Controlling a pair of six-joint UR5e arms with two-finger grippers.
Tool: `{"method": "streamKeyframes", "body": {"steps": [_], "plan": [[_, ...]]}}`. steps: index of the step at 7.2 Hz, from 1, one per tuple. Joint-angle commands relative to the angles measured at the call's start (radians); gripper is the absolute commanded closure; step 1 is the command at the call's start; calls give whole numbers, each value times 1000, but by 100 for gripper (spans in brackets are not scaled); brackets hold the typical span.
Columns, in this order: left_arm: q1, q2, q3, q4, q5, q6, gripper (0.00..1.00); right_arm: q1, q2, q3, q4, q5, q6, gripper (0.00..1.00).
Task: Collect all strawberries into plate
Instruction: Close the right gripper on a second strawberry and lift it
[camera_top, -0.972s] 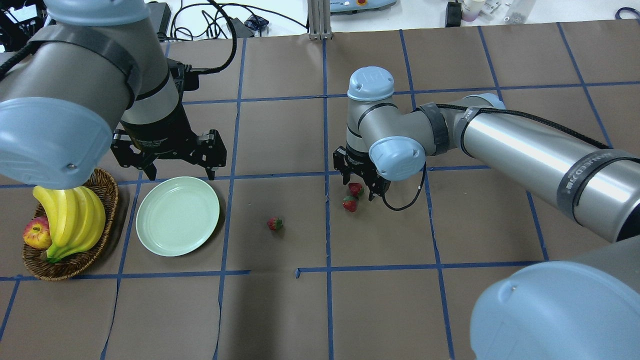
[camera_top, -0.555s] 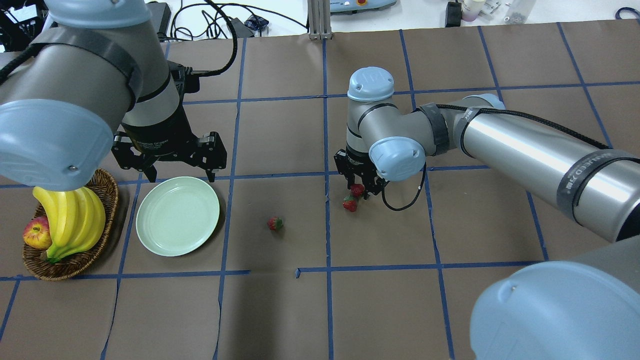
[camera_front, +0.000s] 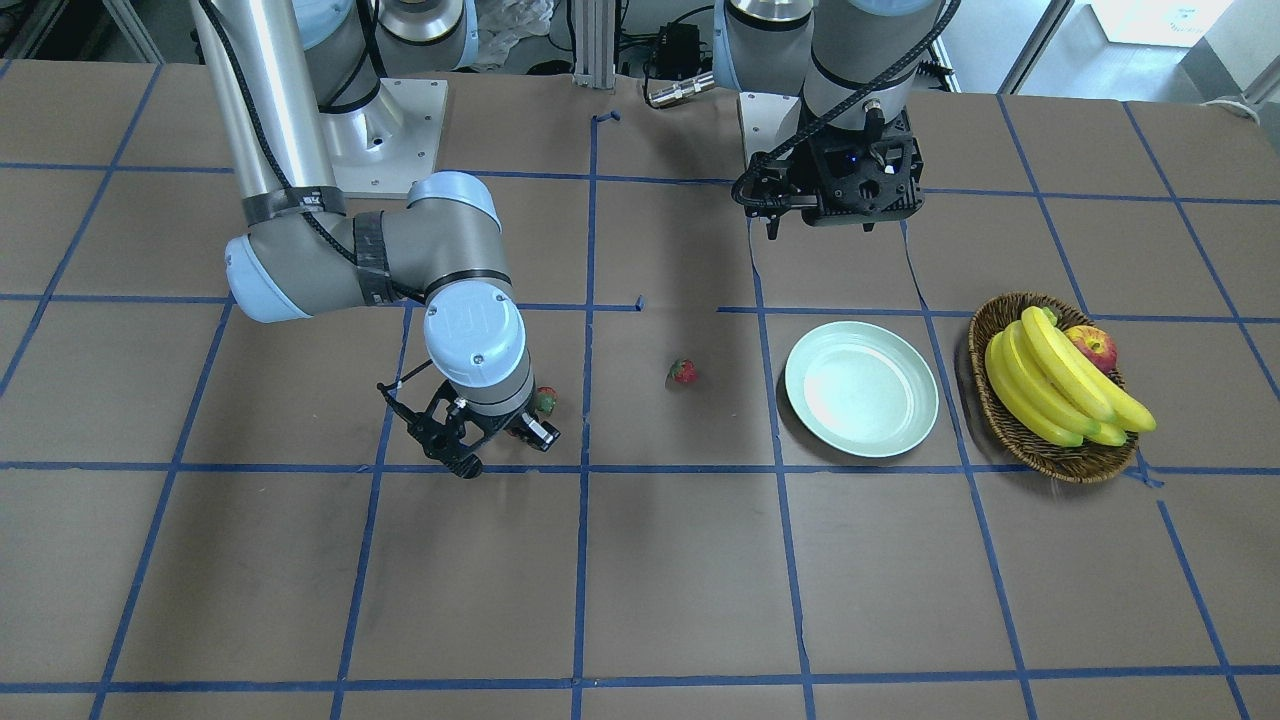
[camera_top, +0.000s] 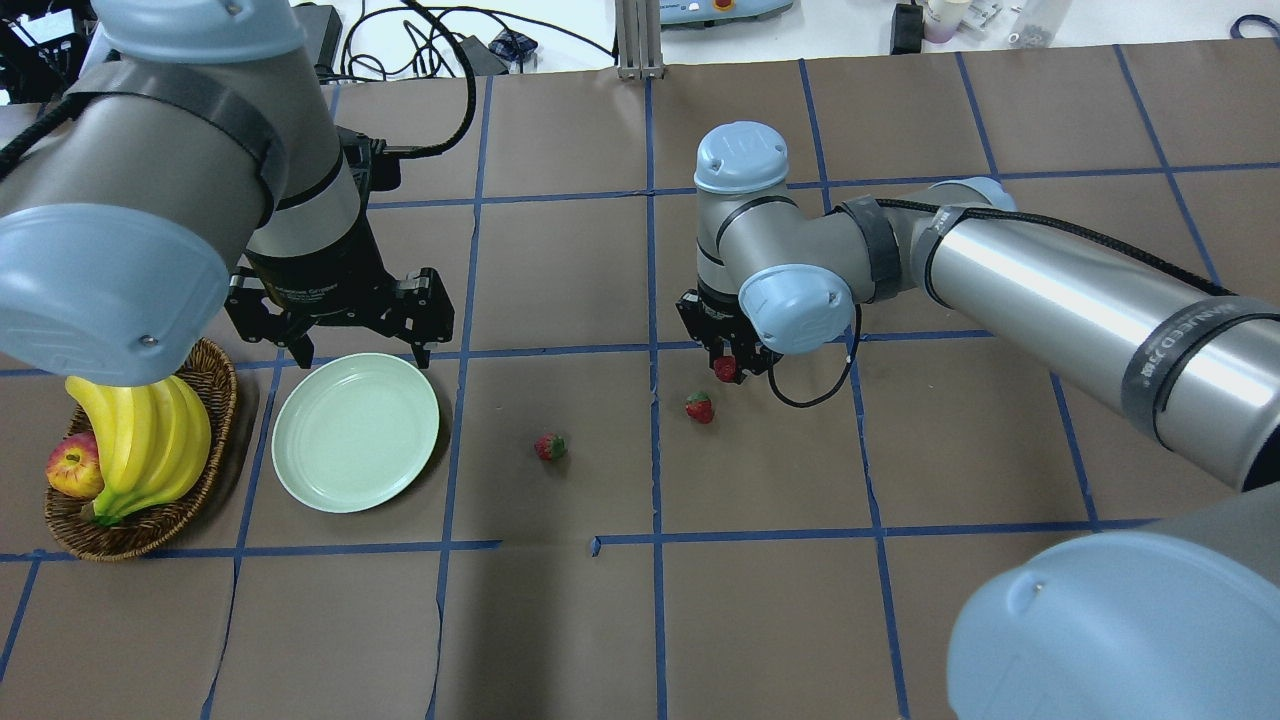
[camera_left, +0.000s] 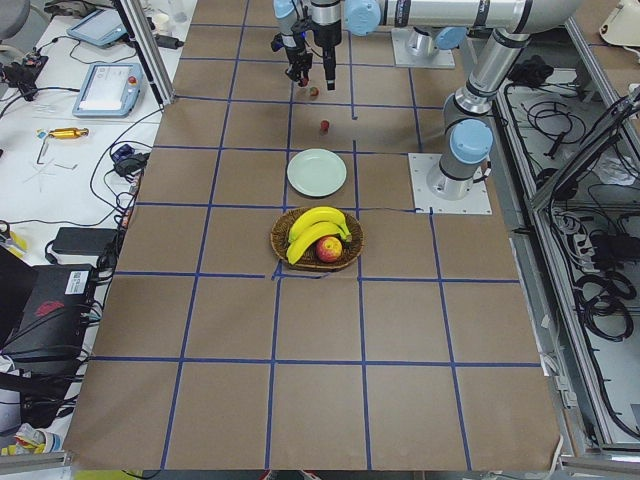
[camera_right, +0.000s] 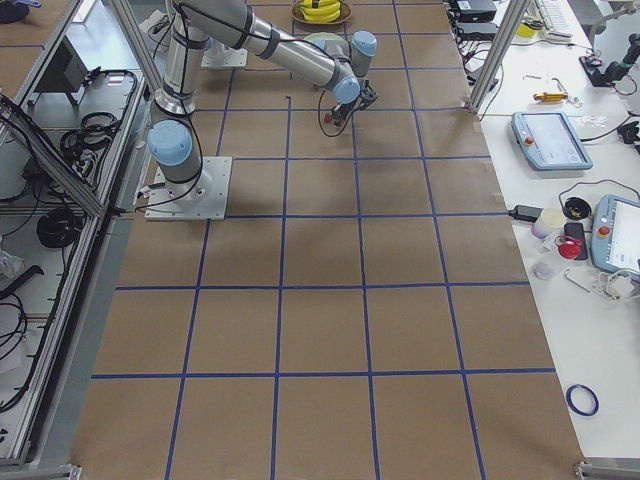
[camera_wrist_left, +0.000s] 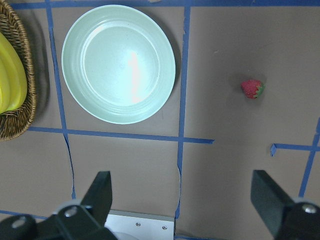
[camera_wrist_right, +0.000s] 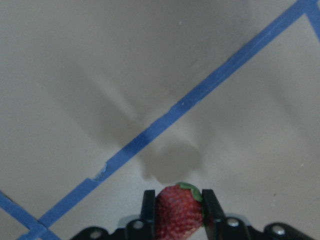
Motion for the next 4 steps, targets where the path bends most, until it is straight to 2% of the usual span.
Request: {"method": "streamKeyframes", "body": {"steps": [1,2,4], "plan": [[1,0,3,1,0,0,0,0,-72,-61,18,-52,-13,100],[1,0,3,4,0,0,0,18,-77,-85,20,-48,-10,100],[1,0,7,9,-2,2,0,99,-53,-131,-2,53,-12,100]]}}
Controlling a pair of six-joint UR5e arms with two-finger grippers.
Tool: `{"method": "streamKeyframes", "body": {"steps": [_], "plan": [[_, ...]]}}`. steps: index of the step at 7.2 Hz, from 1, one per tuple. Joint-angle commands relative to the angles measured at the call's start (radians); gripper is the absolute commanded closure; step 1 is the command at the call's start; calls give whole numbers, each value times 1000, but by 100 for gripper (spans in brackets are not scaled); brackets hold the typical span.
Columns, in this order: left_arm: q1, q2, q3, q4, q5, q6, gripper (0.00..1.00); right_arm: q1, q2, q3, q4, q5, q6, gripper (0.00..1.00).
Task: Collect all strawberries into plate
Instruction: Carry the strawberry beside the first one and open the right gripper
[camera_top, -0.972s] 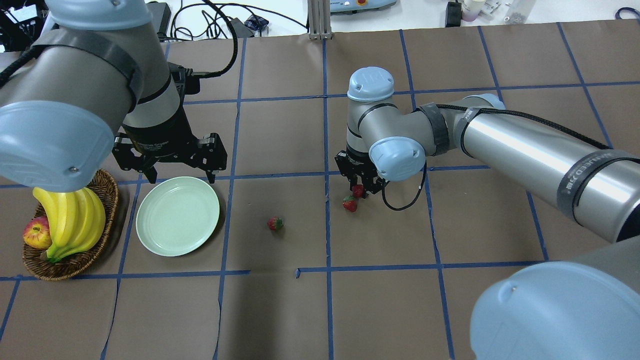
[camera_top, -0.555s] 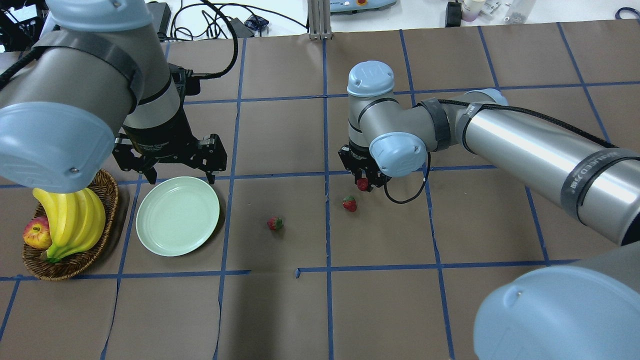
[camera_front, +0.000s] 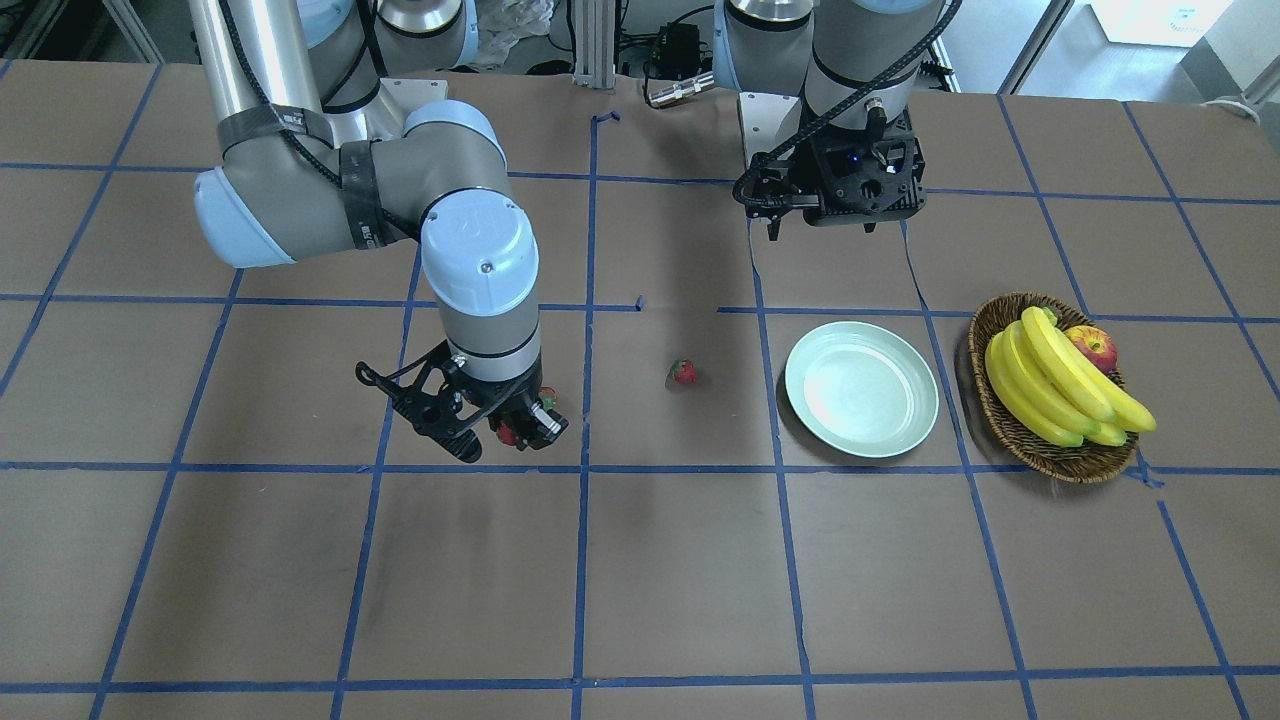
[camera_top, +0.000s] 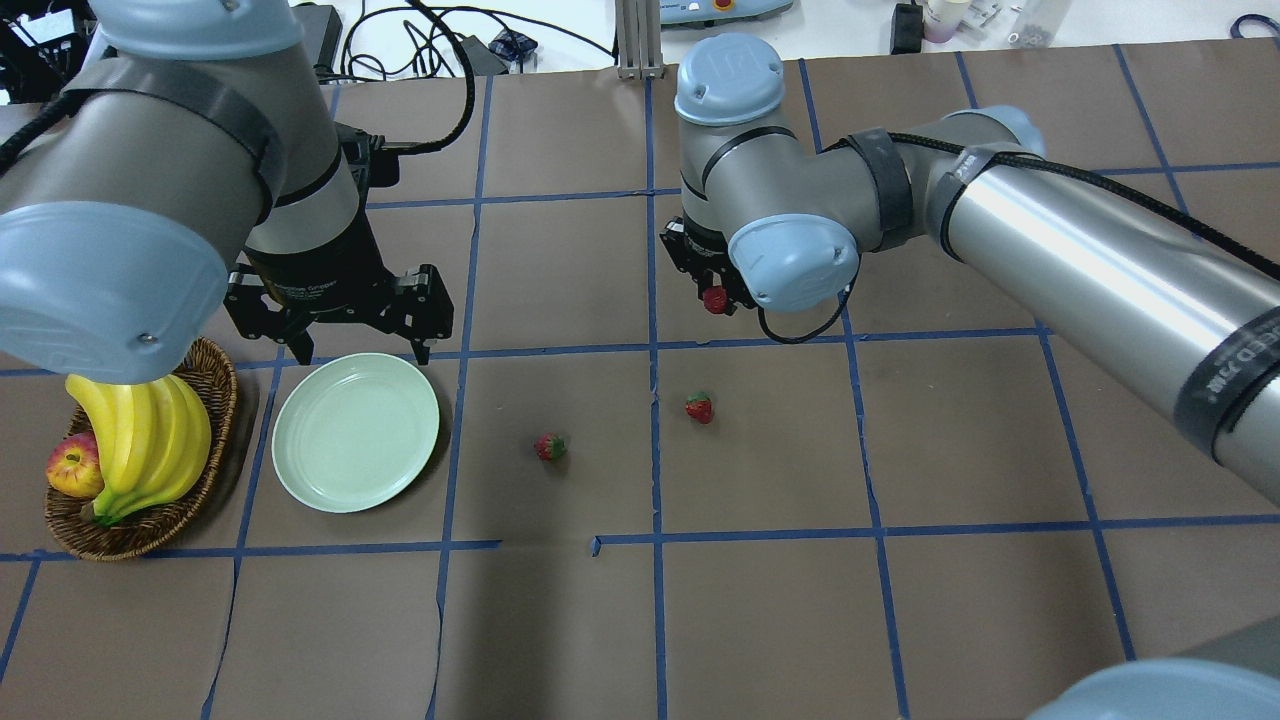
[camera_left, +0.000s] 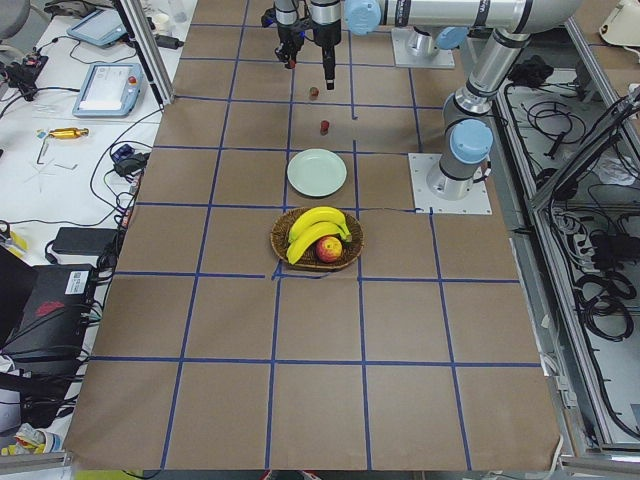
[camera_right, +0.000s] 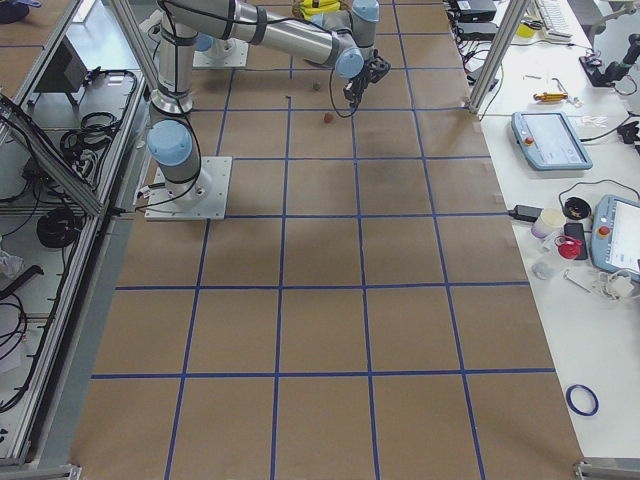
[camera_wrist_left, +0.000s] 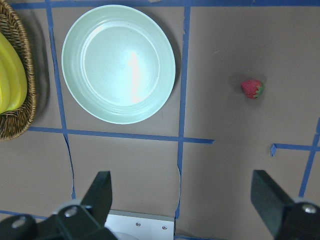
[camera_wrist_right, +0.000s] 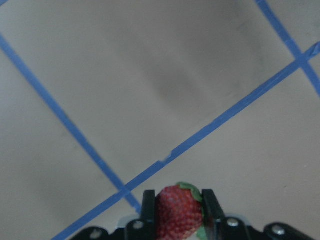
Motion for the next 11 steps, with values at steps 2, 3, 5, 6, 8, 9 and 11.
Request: {"method": "streamKeyframes", "body": {"steps": [2,3,5,6,8,9,11], "plan": [[5,5,12,6,-13,1,0,129,98,-50,-24,75,-8,100],[4,5,17,6,-16,1,0,165,138,-50,-54,75,-8,100],[5,6,22,6,-16,1,0,182,177,-49,-74,102,-8,100],[5,6,22,6,-16,1,0,183,181,-47,-73,109,-8,96],[2,6,20,6,-16,0,0,185,178,-37,-59,109,7,38],[2,6,19,6,-16,0,0,186,175,-35,-49,110,9,26],[4,6,20,6,-15,1,0,186,151,-33,-9,98,12,5]]}}
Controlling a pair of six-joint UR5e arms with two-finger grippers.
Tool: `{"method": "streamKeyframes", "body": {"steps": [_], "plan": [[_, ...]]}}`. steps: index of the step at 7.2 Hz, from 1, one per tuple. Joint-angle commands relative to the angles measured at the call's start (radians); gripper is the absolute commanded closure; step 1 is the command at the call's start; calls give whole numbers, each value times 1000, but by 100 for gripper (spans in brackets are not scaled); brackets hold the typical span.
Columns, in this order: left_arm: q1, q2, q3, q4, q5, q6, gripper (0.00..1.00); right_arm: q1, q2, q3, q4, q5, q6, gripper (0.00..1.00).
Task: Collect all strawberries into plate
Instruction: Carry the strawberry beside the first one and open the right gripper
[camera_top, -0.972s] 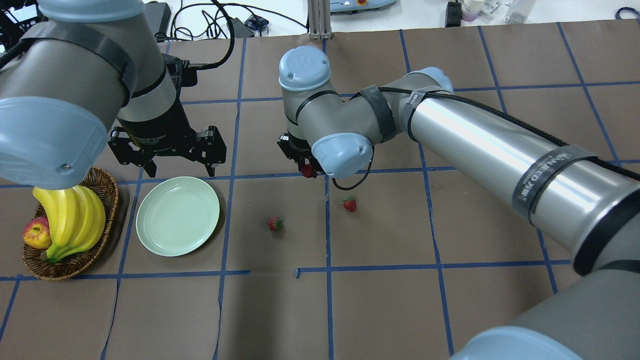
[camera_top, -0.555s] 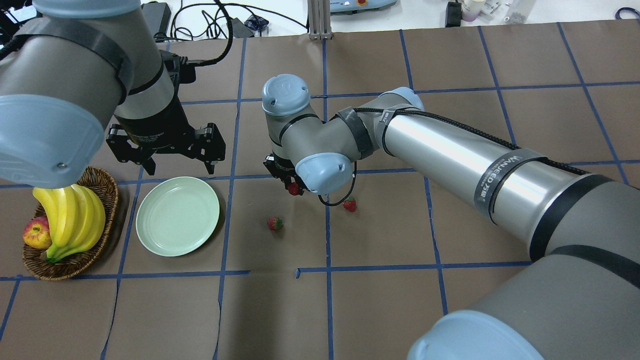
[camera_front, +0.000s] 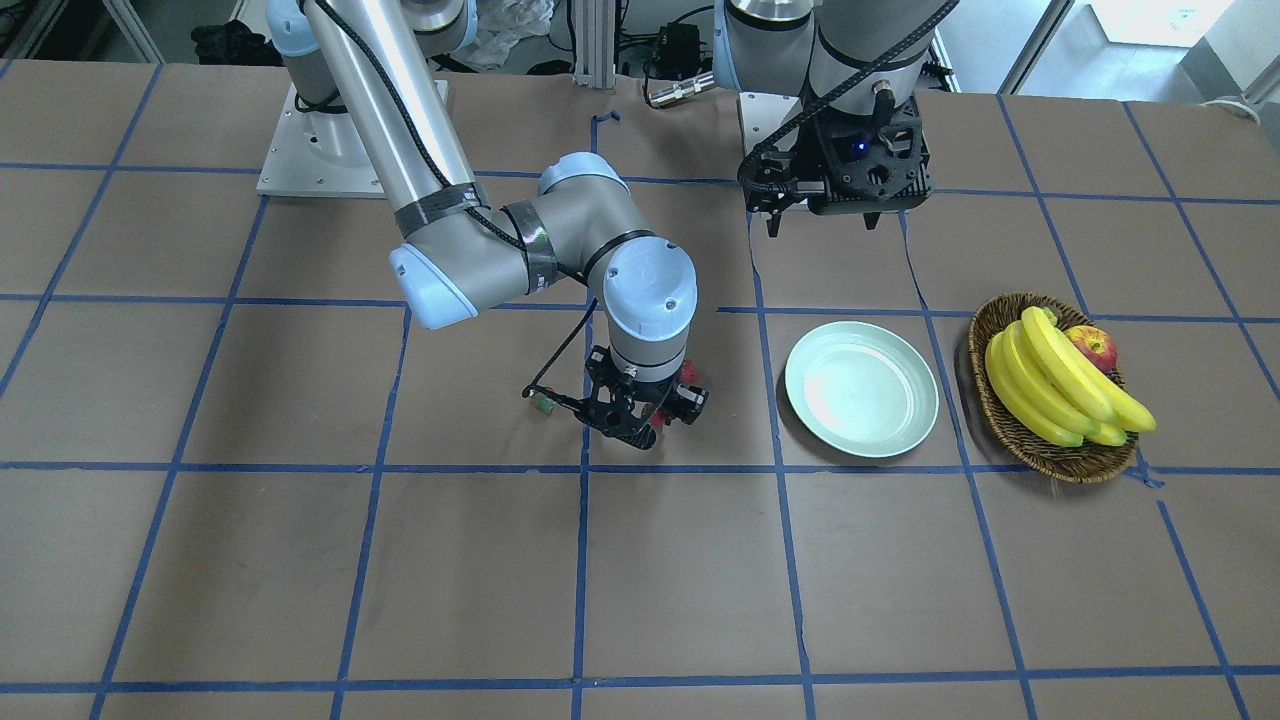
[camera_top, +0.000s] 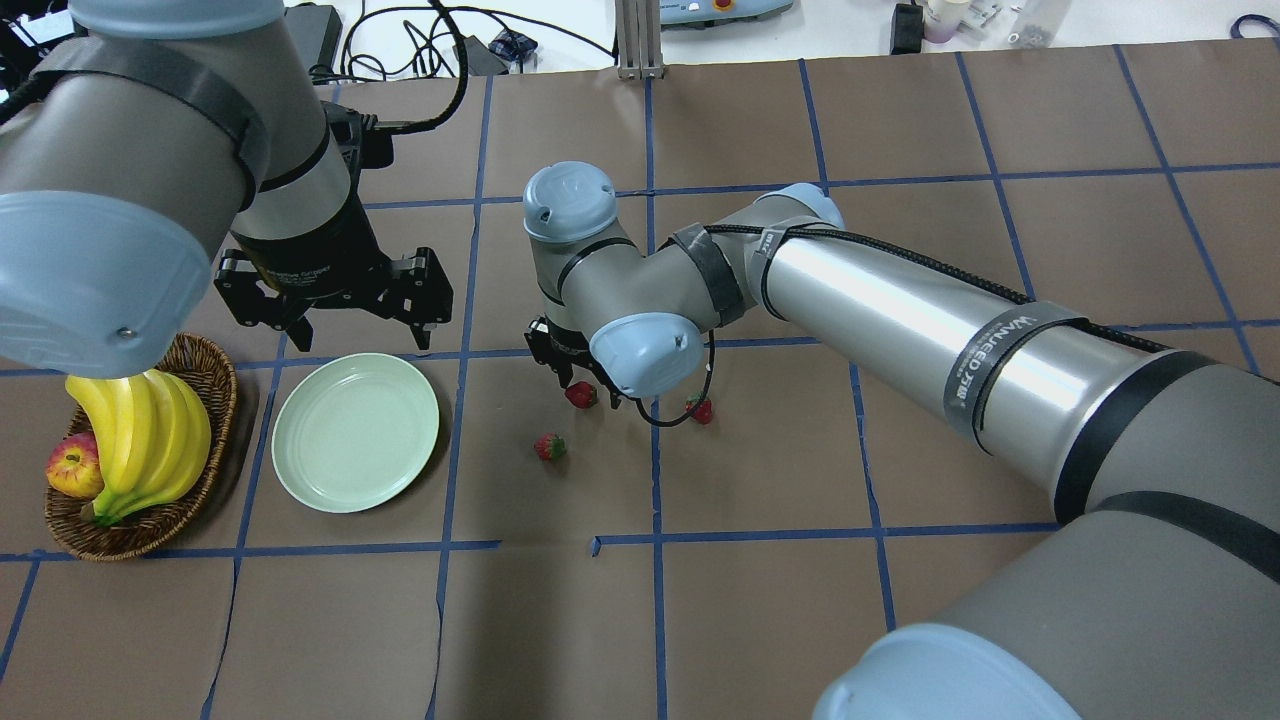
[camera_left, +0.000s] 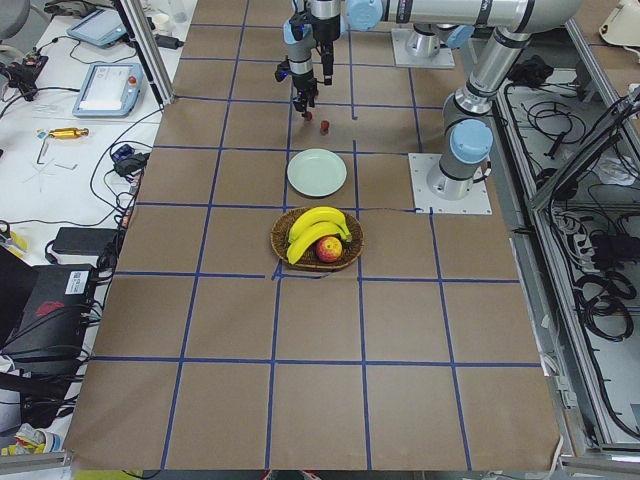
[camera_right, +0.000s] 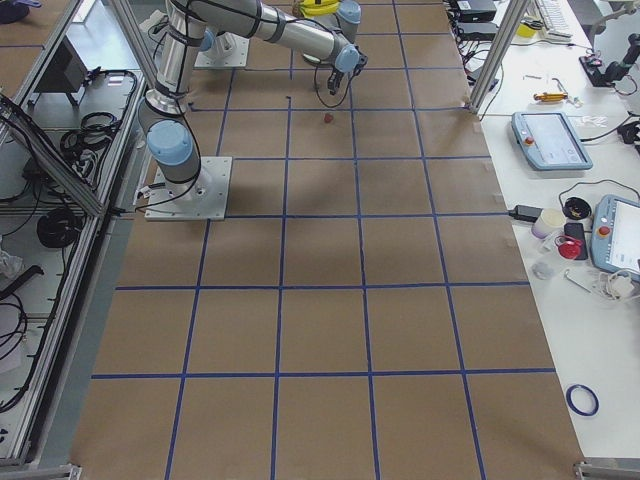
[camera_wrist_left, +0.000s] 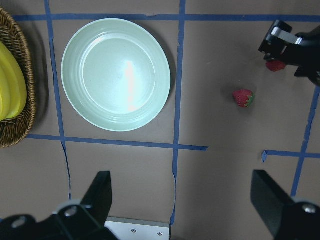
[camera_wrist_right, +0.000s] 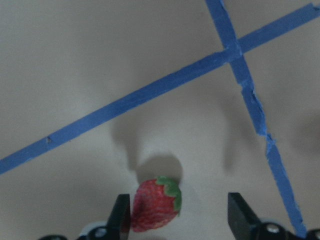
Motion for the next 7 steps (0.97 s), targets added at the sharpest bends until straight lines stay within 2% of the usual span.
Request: {"method": "streamKeyframes", "body": {"steps": [1,2,4,5,7], "plan": [[1,-2,1,-2,2,1,0,-3,-73,-3,68,-25,-10,1],[1,-2,-2,-2,5,1,0,-15,-131,-6,137,-95,-41,0],[-2,-2,-4,-2,8,1,0,-44,-147,6,170,-177,-185,0],[-3,-8,-2,0,5,0,0,-55,-147,23,210,-183,-229,0],[-3,-12,-2,2,11,0,0,-70,-145,109,202,-267,-376,0]]}}
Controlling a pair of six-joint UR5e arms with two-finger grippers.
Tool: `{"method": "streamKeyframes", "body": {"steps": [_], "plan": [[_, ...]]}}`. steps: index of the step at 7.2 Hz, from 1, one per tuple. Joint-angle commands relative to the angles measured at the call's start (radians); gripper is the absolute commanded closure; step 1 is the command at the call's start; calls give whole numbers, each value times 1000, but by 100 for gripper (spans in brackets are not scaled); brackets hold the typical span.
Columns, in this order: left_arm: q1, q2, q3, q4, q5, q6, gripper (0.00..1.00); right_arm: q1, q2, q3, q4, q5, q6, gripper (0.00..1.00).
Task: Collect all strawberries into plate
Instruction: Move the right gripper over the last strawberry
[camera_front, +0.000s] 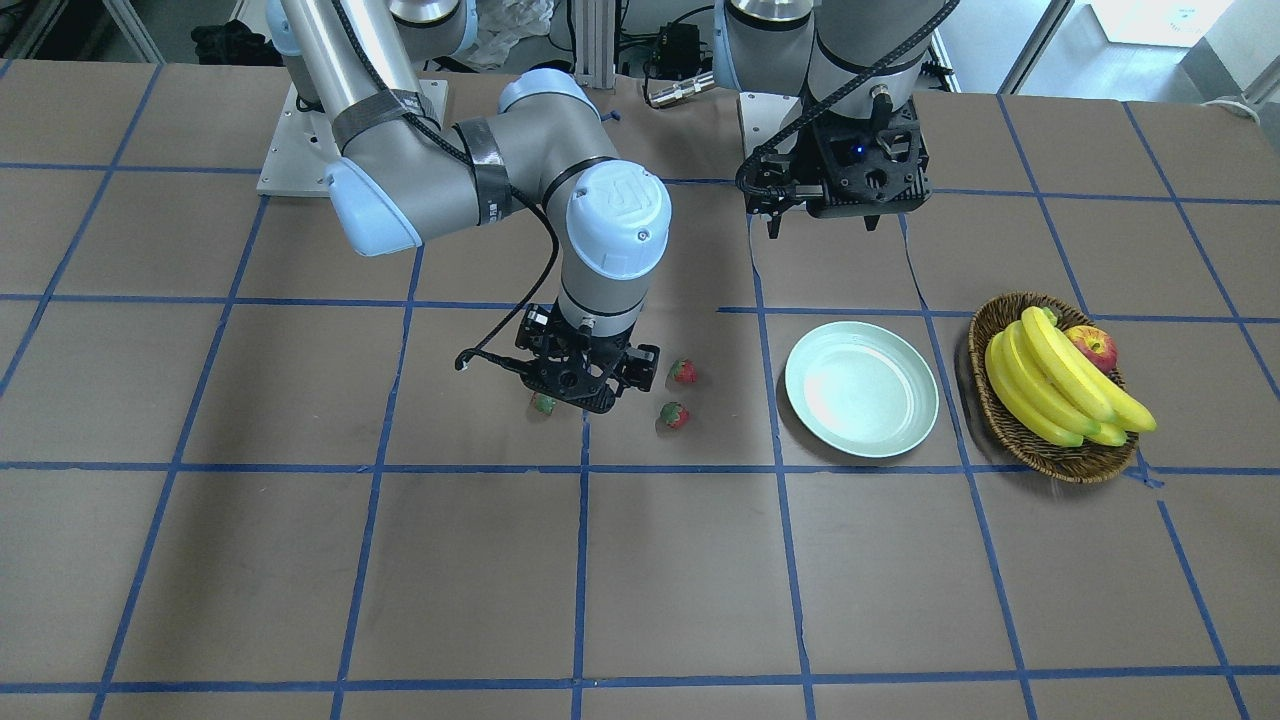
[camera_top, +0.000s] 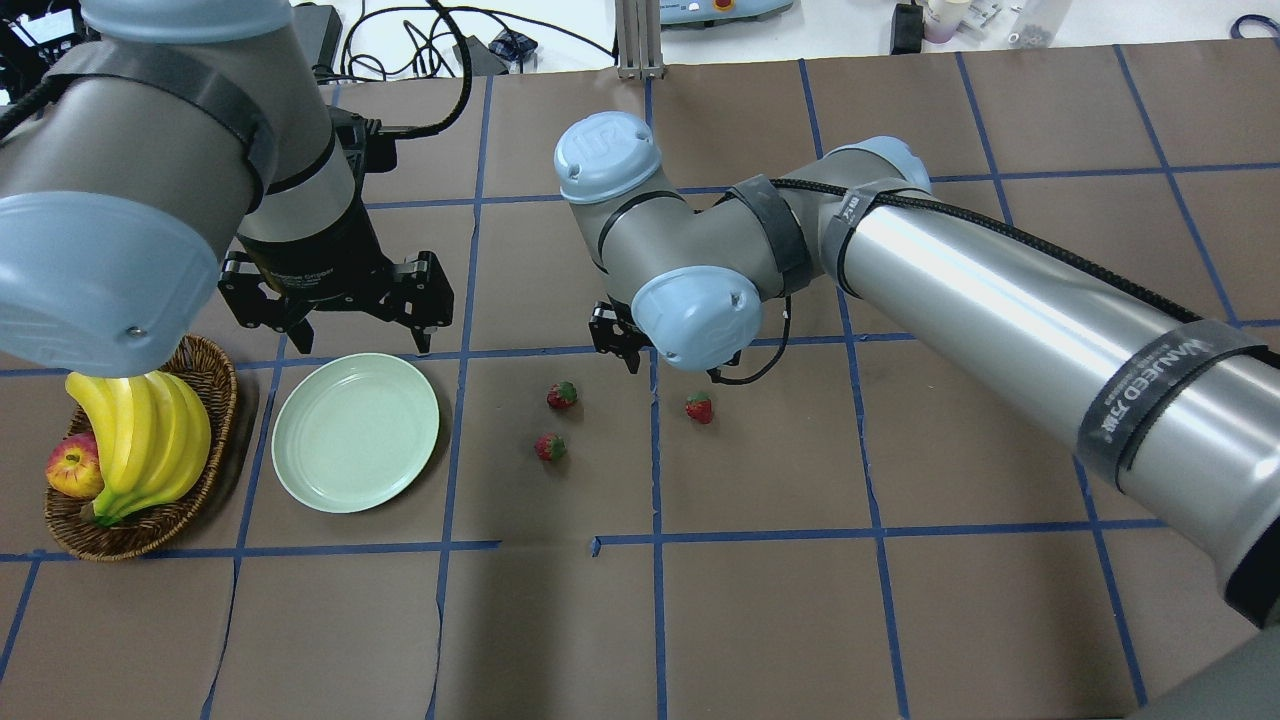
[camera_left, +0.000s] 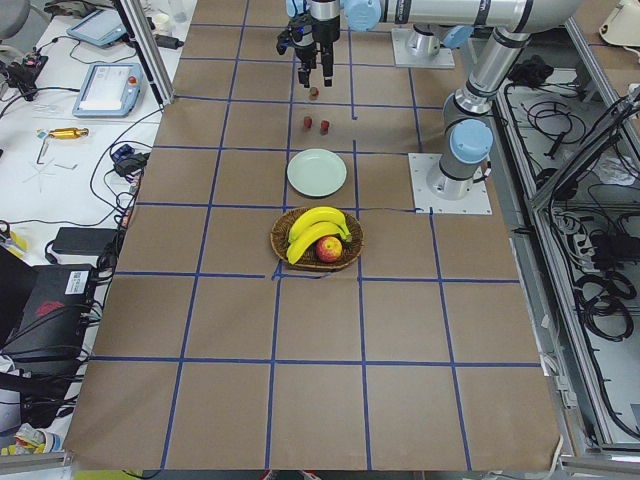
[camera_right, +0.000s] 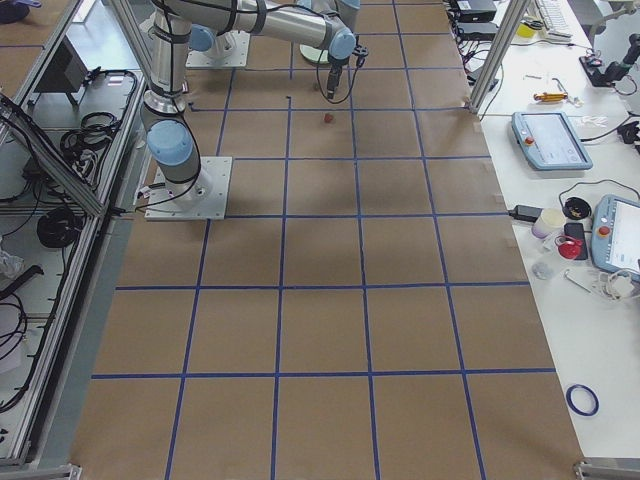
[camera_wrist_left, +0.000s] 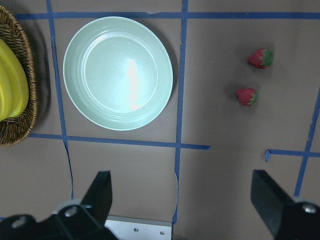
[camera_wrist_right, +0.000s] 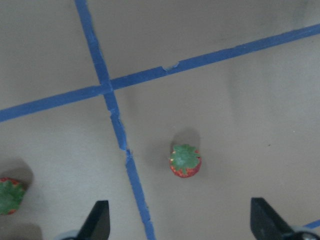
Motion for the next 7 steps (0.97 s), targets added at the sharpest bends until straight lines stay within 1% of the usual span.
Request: {"method": "streamKeyframes", "body": {"steps": [1,2,3,4,5,7], "plan": [[0,-4,2,2,2,-1,0,-11,1,78,-38,-52,-147,0],[0,-3,2,2,2,-1,0,-11,7,99,-63,-52,-164,0],[0,-4,2,2,2,-1,0,-11,11,118,-68,-52,-245,0],[0,-4,0,4,2,-1,0,-11,12,144,-75,-49,-265,0],[0,-4,0,4,2,1,0,-11,14,159,-145,-39,-270,0],[0,-3,0,4,4,-1,0,-11,35,159,-184,-34,-308,0]]}}
